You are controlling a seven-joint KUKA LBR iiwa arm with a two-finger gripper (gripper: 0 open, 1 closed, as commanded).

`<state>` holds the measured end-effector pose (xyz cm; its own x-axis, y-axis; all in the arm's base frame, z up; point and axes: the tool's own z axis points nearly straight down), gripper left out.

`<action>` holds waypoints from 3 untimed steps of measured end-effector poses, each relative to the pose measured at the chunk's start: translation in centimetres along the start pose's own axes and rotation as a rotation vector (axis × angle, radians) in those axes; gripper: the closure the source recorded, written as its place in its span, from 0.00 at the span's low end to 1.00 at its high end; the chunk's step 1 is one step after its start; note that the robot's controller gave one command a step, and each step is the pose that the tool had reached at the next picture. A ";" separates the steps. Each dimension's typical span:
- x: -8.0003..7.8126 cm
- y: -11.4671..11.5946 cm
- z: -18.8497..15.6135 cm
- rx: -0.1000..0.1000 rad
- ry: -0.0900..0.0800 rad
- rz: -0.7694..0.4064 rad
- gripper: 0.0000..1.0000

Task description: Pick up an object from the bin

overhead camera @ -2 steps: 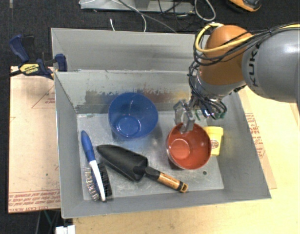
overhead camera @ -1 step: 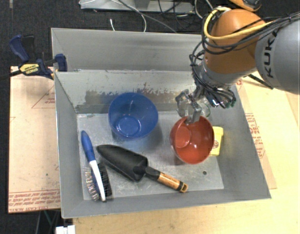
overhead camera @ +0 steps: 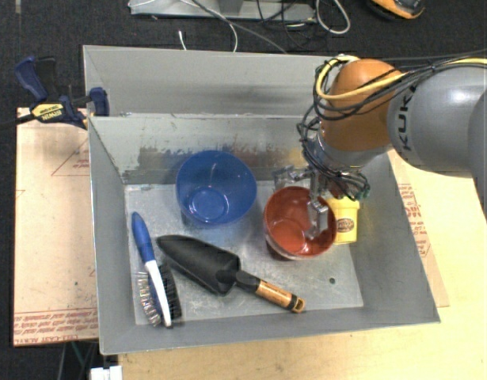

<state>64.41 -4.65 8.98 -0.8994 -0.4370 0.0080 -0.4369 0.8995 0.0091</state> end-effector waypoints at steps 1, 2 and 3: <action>-0.2 0.0 -0.5 0.002 -0.006 0.000 0.00; 0.4 0.5 -1.7 0.000 -0.006 0.037 0.00; 0.2 0.8 -4.2 -0.004 0.003 0.028 0.00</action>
Offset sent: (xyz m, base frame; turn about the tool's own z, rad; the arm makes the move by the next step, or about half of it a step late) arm -0.0063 0.0017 0.0165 0.0367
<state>63.92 -4.06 13.15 -0.9111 -0.4120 0.0112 -0.4118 0.9112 0.0132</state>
